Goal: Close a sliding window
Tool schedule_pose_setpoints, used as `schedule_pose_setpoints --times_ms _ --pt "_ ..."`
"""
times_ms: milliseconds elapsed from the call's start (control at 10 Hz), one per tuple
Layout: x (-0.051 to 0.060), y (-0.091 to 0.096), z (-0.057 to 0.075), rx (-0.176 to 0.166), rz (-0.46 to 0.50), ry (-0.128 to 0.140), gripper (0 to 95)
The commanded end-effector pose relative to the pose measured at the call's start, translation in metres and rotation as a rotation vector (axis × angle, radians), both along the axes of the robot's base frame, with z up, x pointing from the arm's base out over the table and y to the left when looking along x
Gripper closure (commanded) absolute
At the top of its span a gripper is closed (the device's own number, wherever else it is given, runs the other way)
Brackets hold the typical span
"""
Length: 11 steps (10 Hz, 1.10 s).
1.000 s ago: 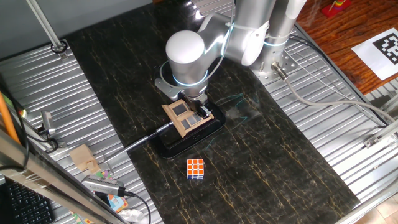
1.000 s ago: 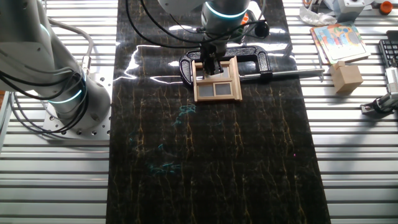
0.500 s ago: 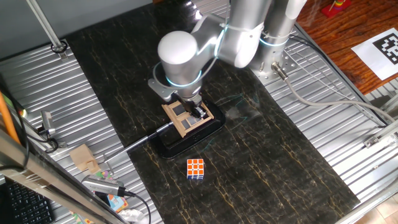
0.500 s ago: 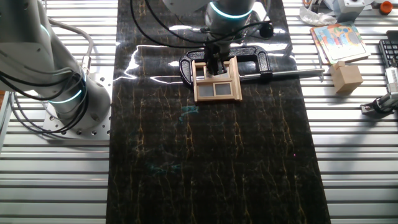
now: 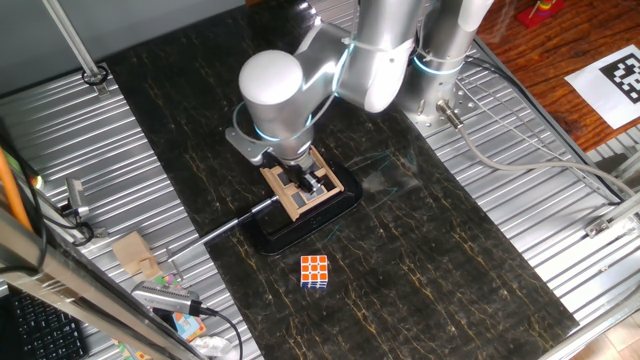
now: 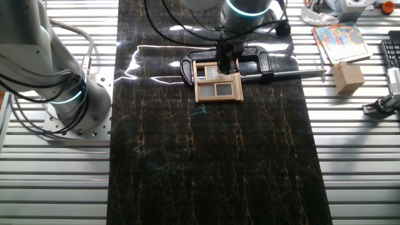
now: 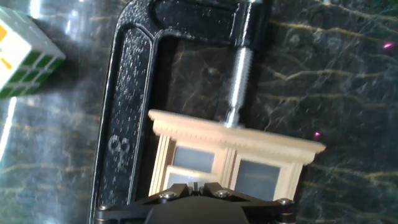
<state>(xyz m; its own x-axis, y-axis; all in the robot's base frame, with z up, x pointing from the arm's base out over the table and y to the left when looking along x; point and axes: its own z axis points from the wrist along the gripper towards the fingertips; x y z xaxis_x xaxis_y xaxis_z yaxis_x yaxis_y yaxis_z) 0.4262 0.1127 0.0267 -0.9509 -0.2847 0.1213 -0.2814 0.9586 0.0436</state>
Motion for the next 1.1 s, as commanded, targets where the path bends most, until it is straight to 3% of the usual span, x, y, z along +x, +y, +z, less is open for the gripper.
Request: schedule_pose_setpoints --times_ms 100,1100 --pt "0.002 -0.001 -0.003 0.002 -0.002 -0.014 95.0" --pt "0.017 0.000 -0.006 0.002 -0.009 -0.020 95.0"
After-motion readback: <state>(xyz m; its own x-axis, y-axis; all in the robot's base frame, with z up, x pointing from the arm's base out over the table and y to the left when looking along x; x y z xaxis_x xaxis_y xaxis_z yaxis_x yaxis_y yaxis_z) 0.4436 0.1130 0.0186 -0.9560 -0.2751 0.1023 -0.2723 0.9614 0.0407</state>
